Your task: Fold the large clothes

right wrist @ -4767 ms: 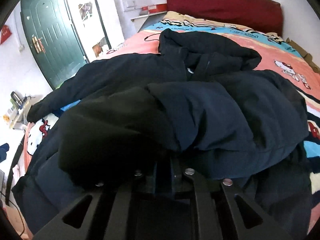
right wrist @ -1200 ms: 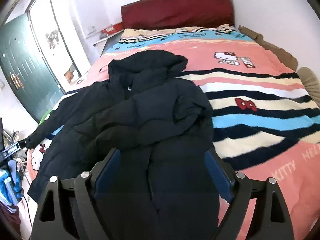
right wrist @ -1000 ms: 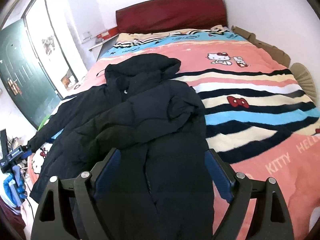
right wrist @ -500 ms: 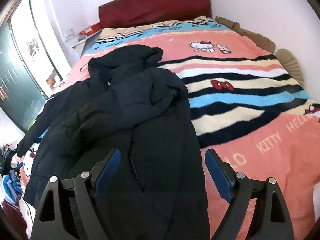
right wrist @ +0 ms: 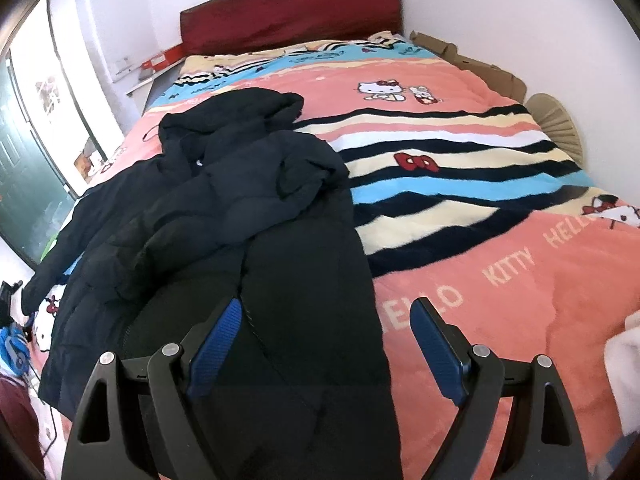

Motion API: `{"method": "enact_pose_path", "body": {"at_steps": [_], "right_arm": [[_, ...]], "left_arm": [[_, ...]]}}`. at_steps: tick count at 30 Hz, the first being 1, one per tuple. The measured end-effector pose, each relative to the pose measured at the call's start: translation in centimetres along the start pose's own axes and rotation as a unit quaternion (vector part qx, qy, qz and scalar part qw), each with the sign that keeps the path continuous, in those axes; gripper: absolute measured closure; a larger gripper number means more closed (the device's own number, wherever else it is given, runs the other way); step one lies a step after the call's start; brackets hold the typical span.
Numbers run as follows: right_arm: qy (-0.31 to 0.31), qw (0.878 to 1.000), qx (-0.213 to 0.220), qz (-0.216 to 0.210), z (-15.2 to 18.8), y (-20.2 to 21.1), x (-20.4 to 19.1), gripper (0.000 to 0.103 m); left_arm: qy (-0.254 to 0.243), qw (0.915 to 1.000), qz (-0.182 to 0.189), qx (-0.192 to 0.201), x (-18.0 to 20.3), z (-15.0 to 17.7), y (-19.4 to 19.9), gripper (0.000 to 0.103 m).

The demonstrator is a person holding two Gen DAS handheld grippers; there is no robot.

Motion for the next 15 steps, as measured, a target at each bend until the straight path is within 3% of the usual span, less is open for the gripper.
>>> {"method": "enact_pose_path", "body": {"at_steps": [3, 5, 10, 15], "right_arm": [[-0.005, 1.000, 0.000, 0.006, 0.3, 0.3, 0.4, 0.017], [-0.007, 1.000, 0.001, 0.008, 0.4, 0.5, 0.7, 0.017], [-0.013, 1.000, 0.006, 0.009, 0.5, 0.8, 1.2, 0.017], [-0.013, 1.000, 0.012, 0.004, 0.3, 1.0, 1.2, 0.017]], "left_arm": [[0.017, 0.9998, 0.011, 0.003, 0.3, -0.9, -0.4, 0.014], [0.025, 0.9997, 0.003, 0.003, 0.3, -1.1, -0.9, 0.024], [0.043, 0.9989, -0.014, -0.012, -0.6, -0.7, -2.0, 0.078], [0.038, 0.9992, 0.009, -0.012, -0.1, -1.0, -1.4, 0.091]]}}
Point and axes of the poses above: each gripper's, at about its wrist camera, not at the fingertips, and y roughly against the way its jaws point, x to its right, z to its underside, the point moved 4 cm from there along -y, roughly the way its jaws point, and after that the axes turned 15 degrees about -z, right-handed, at the moved point
